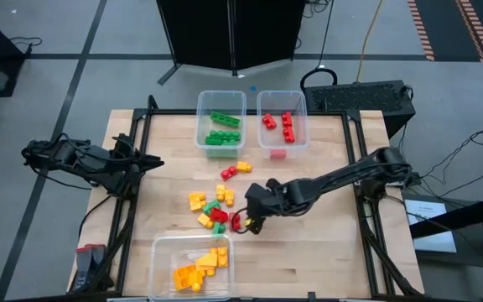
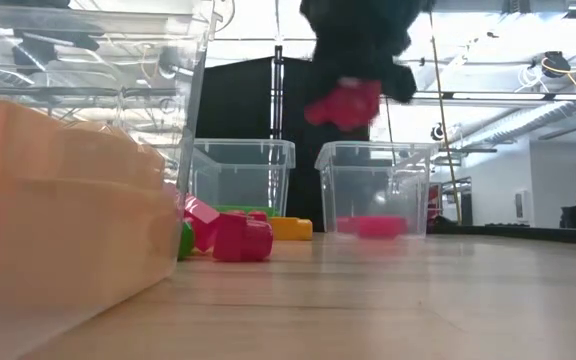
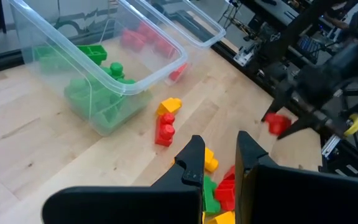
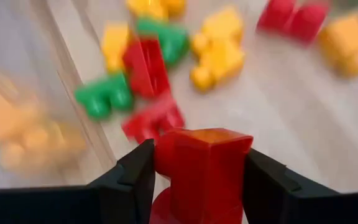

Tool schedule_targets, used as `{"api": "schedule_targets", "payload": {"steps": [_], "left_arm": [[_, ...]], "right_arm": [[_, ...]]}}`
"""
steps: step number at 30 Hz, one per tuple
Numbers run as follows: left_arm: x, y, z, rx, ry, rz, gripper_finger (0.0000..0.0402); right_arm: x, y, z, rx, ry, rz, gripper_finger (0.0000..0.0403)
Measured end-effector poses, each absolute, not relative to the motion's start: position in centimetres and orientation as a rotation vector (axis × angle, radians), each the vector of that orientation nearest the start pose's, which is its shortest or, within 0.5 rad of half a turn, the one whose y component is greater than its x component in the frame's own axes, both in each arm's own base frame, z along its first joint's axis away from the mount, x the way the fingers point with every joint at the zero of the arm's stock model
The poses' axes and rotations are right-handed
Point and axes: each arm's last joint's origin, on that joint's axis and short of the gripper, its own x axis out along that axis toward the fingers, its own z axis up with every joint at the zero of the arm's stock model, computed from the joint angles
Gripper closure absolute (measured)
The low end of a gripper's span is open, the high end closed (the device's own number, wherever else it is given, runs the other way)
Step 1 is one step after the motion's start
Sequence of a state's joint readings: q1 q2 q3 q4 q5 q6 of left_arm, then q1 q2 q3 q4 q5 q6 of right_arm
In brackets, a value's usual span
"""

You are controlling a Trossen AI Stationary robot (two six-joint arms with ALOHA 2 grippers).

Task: Sort blocks
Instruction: Put the red game piece into the top right transparent bin

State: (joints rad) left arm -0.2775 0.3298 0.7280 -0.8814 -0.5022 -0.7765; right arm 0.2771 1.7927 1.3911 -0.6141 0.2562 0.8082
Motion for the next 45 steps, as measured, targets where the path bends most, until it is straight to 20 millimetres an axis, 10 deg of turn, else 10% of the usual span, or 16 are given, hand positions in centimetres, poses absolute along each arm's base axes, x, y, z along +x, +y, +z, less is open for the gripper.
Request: {"api": "schedule_targets", "payload": {"steps": [11, 21, 33, 40, 45], "left_arm": [[5.7, -0.2, 29.6, -0.551, 0.338, 0.377, 0.0401], [5.7, -0.2, 29.6, -0.548, 0.341, 0.379, 0.0401], [5.5, -0.1, 29.2, -0.528, 0.373, 0.402, 0.0401], [5.5, -0.1, 29.2, -0.529, 0.373, 0.402, 0.0401], [5.5, -0.1, 29.2, -0.53, 0.372, 0.402, 0.0401]], "right_arm": [[36.4, 5.0, 30.7, 0.408, 0.543, -0.377, 0.0236], [29.3, -6.0, 34.8, 0.432, 0.536, -0.889, 0.0236], [28.7, -13.6, 32.6, 0.477, 0.669, -0.928, 0.0232], [28.8, -15.1, 31.1, 0.524, 0.732, -0.959, 0.0062], [28.4, -14.7, 32.7, 0.475, 0.697, -0.902, 0.005]]}}
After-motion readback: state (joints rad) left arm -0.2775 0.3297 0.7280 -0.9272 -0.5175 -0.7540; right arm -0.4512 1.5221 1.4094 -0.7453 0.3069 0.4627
